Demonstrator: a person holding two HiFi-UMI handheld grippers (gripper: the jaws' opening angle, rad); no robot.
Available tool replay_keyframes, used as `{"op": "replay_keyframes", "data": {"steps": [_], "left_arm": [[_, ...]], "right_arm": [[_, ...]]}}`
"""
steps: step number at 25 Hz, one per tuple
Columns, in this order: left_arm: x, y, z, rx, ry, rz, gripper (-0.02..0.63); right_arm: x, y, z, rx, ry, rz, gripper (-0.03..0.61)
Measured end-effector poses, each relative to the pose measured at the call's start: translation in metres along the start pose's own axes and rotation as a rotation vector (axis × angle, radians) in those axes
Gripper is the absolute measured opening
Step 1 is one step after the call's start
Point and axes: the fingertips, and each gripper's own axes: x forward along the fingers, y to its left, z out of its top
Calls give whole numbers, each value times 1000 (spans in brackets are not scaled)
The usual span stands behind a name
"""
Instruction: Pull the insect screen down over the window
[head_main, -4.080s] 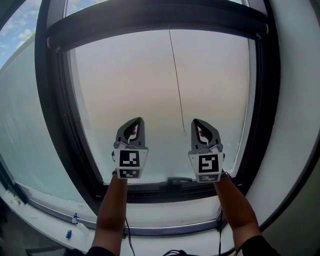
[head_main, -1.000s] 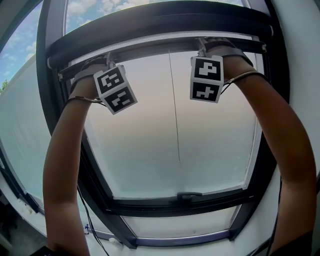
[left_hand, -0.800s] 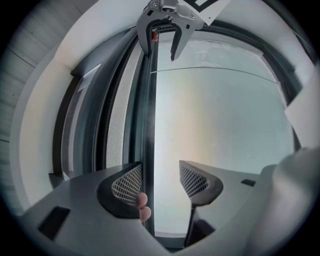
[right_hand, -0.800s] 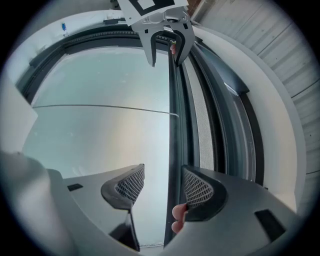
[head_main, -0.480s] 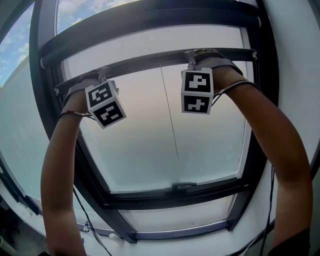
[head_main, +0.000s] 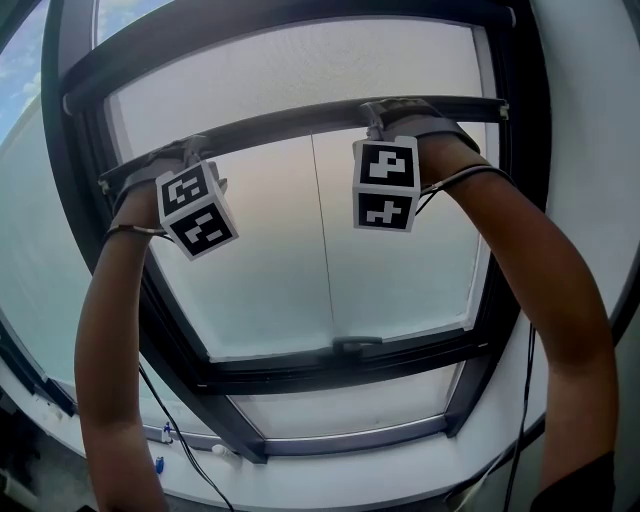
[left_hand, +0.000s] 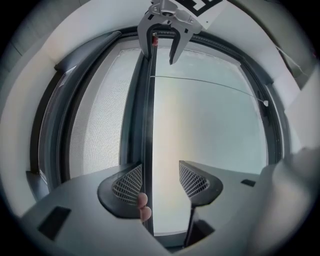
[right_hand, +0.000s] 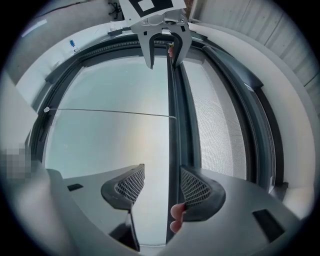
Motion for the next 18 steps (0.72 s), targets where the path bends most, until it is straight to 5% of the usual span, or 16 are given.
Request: {"op": "replay_keyframes", "data": {"steps": [18], "left_arm": [[-8,-111,2,27,7,-164,218]], "right_arm": [[-20,109,3,0,-39,186,219]]}}
